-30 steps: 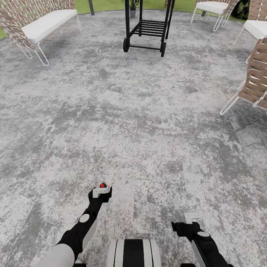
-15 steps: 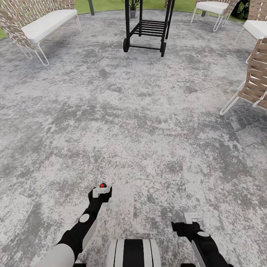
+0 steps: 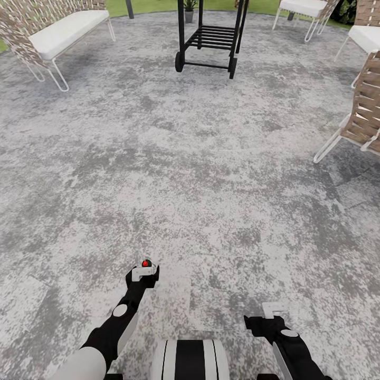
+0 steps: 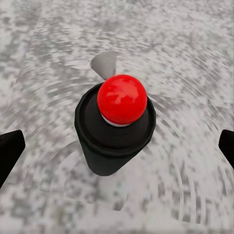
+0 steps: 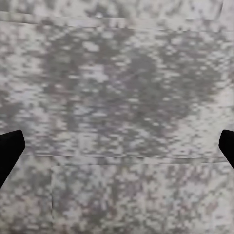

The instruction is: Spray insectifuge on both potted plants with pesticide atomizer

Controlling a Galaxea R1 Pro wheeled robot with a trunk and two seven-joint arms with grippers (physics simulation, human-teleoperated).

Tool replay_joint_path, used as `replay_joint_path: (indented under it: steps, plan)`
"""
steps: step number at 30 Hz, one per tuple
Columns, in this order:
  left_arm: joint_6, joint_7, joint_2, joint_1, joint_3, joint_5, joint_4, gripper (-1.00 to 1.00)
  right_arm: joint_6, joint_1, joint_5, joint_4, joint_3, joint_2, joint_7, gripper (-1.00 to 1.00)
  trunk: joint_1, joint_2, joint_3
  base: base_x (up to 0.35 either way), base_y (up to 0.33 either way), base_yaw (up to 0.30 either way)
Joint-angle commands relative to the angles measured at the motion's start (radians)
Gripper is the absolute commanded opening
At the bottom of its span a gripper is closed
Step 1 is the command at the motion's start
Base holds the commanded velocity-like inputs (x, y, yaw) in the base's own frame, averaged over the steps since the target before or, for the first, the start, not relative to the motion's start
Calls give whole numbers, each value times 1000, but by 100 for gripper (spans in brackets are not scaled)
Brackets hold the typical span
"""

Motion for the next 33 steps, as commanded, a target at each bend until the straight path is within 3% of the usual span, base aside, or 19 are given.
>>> replay_joint_path:
  steps: [1,33]
  plan:
    - [-3,2,1,0,-5,9,1,100,5,0,1,-1,0,0,0,100,0,0,-1,0,0,0]
    - [-4,2,1,0,-6,9,1,100,5,0,2,-1,0,0,0,100,0,0,-4,13,0,0]
